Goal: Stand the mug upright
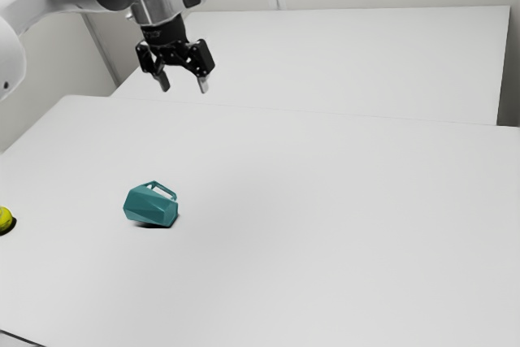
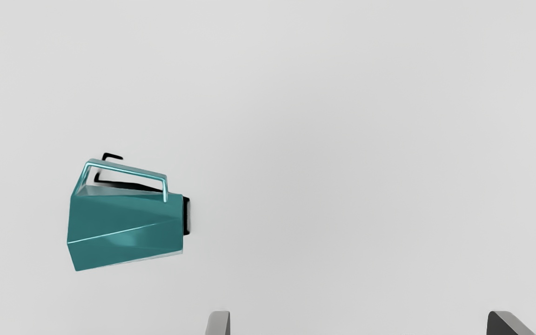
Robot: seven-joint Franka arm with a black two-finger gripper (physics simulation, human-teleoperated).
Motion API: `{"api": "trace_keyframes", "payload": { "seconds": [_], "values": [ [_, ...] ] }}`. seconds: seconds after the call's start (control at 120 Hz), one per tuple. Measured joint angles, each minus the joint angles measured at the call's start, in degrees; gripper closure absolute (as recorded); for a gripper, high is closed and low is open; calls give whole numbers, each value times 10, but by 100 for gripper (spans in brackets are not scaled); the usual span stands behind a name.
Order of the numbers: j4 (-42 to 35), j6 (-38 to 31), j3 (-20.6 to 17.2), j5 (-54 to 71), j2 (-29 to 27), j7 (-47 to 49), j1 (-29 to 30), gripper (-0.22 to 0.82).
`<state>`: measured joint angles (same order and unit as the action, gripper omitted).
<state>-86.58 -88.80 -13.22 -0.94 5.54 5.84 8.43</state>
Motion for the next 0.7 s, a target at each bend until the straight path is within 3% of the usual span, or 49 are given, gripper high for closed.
{"api": "trace_keyframes", "payload": {
  "seconds": [0.15, 0.392, 0.7],
  "values": [
    [-81, -24, 0, -57, -35, -18, 49, 0],
    [-160, -62, 1, -136, -40, -113, 129, 0],
    [-183, -84, 2, -187, 16, -248, 244, 0]
  ]
}}
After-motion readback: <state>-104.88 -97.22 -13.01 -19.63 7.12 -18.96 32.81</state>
